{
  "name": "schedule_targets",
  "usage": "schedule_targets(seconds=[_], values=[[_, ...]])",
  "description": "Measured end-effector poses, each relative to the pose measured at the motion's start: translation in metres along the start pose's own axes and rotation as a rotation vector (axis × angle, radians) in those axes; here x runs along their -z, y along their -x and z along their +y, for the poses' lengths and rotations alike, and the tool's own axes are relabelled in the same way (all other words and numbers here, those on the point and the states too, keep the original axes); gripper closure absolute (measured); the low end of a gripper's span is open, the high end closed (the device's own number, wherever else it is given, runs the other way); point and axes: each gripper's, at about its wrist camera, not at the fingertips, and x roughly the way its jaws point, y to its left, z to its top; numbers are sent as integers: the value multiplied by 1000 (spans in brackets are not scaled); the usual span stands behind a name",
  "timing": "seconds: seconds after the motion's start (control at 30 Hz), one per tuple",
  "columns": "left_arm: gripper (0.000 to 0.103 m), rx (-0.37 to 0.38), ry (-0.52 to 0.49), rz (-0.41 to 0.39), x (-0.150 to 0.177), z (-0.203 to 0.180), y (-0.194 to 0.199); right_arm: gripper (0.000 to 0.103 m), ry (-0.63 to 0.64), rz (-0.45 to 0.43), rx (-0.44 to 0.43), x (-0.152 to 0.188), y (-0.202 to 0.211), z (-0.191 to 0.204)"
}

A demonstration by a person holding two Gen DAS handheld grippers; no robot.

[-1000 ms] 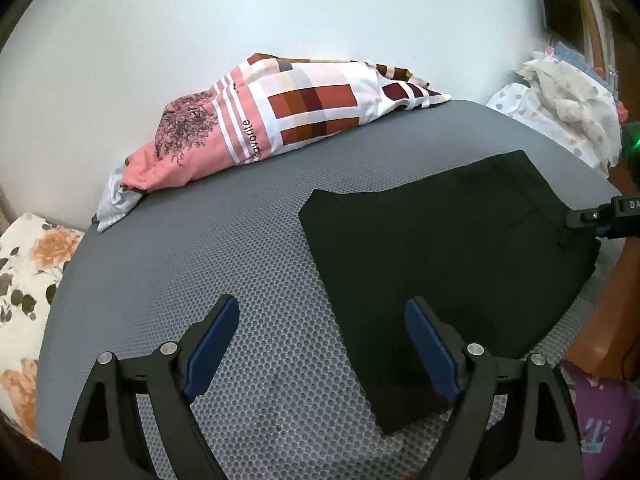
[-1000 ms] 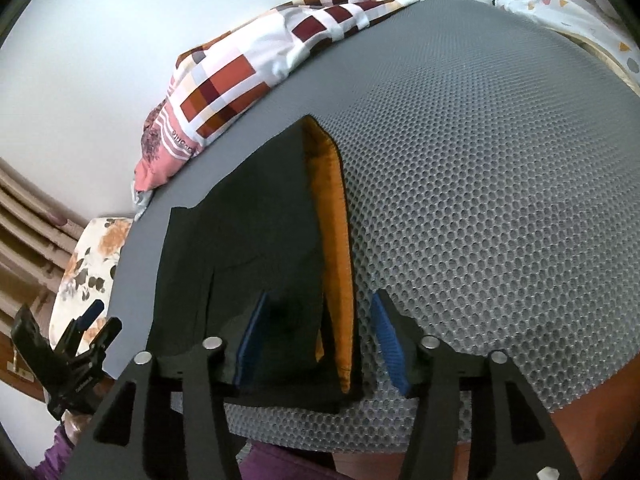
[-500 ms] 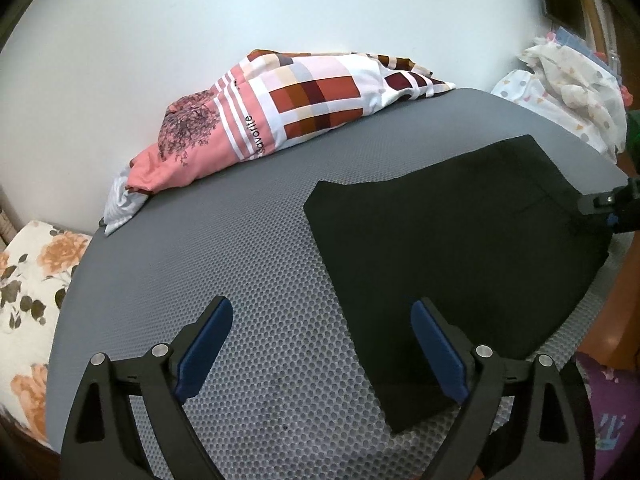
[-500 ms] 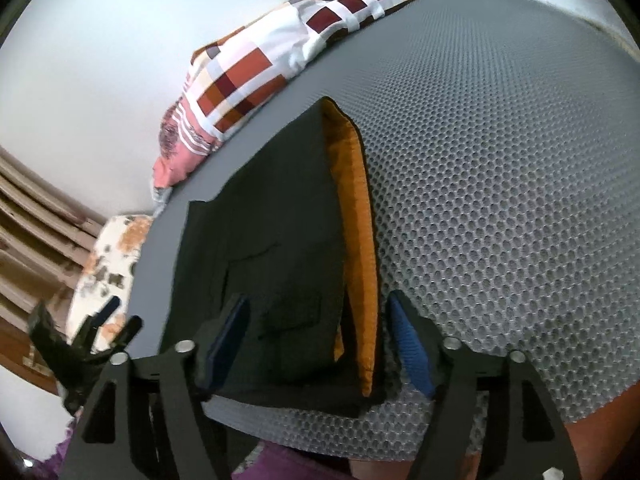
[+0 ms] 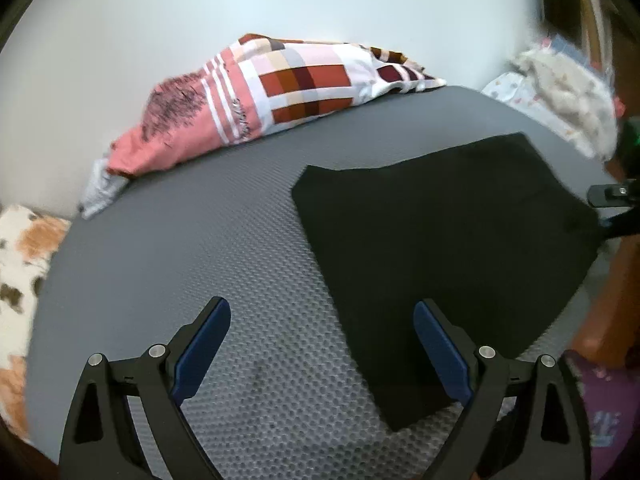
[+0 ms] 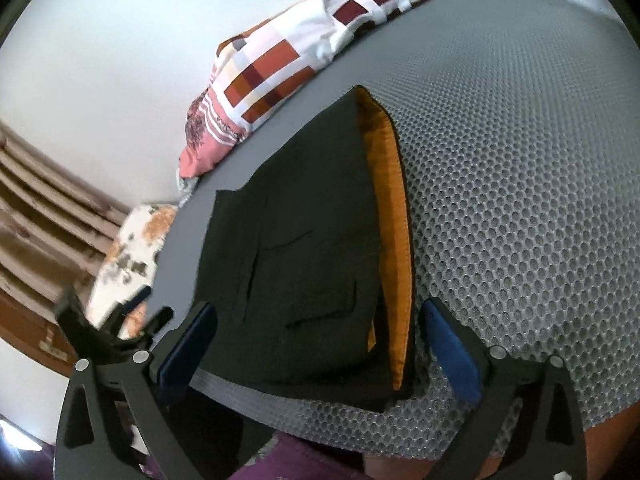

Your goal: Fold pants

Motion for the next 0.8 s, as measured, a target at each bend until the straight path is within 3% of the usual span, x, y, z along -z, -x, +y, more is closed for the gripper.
schedule_targets(seconds=[0.13, 0.23, 0.37, 0.5, 0.6, 0.8], values=[[10, 117, 89, 69, 0, 11, -9, 3, -53, 42, -50, -7, 5, -12], [10, 170, 144, 93, 0, 19, -14, 3, -101, 26, -107, -10, 11, -20], [10, 335, 232, 150, -2, 30, -28, 3, -157, 71, -113, -22, 9, -27], [10, 476, 313, 206, -8, 39, -46, 0, -147, 155, -65, -38, -3, -24], [10, 586, 360, 289, -12, 40, -68, 0, -169, 227, -113, -48, -13, -28], [10, 730, 435, 310, -25, 50, -90, 0, -129, 338, -147, -68, -31, -26]])
